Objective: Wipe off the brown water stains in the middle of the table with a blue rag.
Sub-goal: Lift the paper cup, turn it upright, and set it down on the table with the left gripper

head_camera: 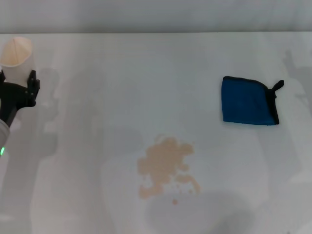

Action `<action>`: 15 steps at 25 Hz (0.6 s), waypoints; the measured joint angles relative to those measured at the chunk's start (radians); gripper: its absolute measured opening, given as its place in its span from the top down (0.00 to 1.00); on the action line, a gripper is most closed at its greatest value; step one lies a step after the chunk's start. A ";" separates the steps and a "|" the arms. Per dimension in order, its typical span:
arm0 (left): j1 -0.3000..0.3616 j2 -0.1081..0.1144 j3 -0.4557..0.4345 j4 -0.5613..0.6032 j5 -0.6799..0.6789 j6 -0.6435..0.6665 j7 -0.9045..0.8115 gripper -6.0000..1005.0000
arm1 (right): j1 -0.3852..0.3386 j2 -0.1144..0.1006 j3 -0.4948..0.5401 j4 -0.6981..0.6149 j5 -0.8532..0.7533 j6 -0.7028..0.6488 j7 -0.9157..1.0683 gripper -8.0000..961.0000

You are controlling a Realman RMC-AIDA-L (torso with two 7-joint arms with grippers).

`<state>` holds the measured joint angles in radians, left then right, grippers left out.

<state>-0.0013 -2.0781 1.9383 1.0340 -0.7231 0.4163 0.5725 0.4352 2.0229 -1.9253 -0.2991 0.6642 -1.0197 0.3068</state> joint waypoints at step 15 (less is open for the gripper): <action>-0.201 -0.005 0.189 -0.503 -0.002 0.445 -0.451 0.44 | 0.007 -0.003 0.000 -0.002 0.000 0.000 0.000 0.17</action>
<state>-0.2023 -2.0827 2.1271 0.5305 -0.7247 0.8613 0.1211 0.4420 2.0201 -1.9250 -0.3008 0.6641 -1.0199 0.3068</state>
